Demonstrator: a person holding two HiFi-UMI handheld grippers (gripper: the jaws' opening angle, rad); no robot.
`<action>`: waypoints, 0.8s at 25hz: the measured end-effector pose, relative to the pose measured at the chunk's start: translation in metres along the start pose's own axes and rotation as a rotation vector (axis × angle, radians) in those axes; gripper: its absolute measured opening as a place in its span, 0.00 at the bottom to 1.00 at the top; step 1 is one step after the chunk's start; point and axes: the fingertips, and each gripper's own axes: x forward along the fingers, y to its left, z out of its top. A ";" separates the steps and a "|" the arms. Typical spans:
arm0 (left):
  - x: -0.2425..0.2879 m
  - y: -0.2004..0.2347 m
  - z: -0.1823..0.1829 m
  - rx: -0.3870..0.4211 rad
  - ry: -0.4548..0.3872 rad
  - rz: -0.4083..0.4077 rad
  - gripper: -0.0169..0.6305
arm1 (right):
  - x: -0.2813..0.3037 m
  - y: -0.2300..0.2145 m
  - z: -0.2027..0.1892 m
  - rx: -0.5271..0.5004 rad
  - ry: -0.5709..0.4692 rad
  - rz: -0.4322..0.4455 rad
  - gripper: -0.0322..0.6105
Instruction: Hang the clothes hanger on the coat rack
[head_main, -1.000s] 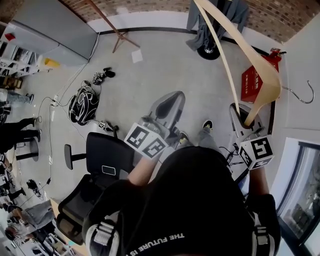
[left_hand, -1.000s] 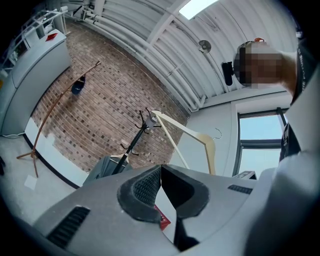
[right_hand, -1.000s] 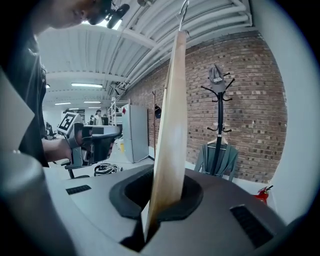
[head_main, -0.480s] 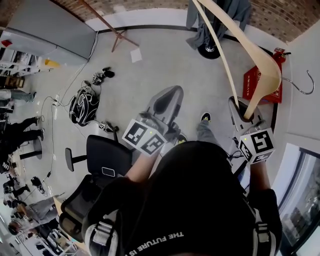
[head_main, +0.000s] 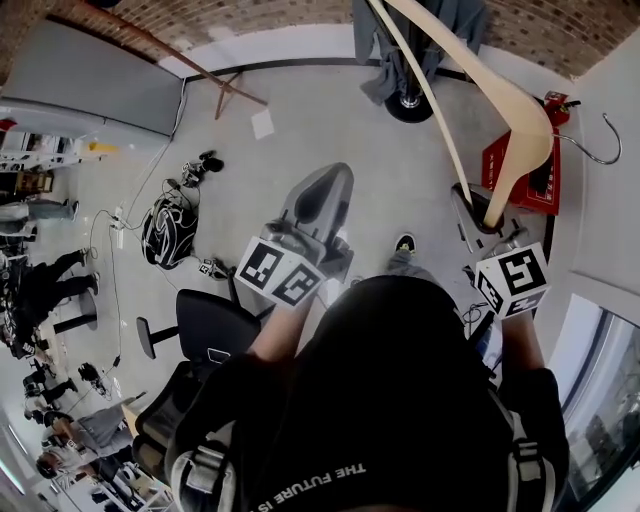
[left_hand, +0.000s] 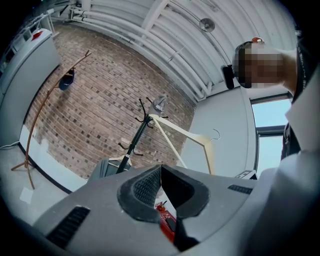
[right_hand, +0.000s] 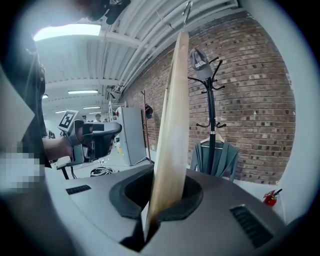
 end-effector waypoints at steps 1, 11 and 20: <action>0.007 0.000 -0.001 0.002 0.003 0.003 0.06 | 0.000 -0.007 0.000 0.003 0.001 0.000 0.09; 0.061 -0.015 -0.009 0.024 0.025 -0.008 0.06 | 0.000 -0.057 -0.003 0.033 -0.007 0.014 0.09; 0.084 0.006 -0.009 0.018 0.029 -0.015 0.06 | 0.026 -0.076 -0.002 0.036 -0.003 0.007 0.09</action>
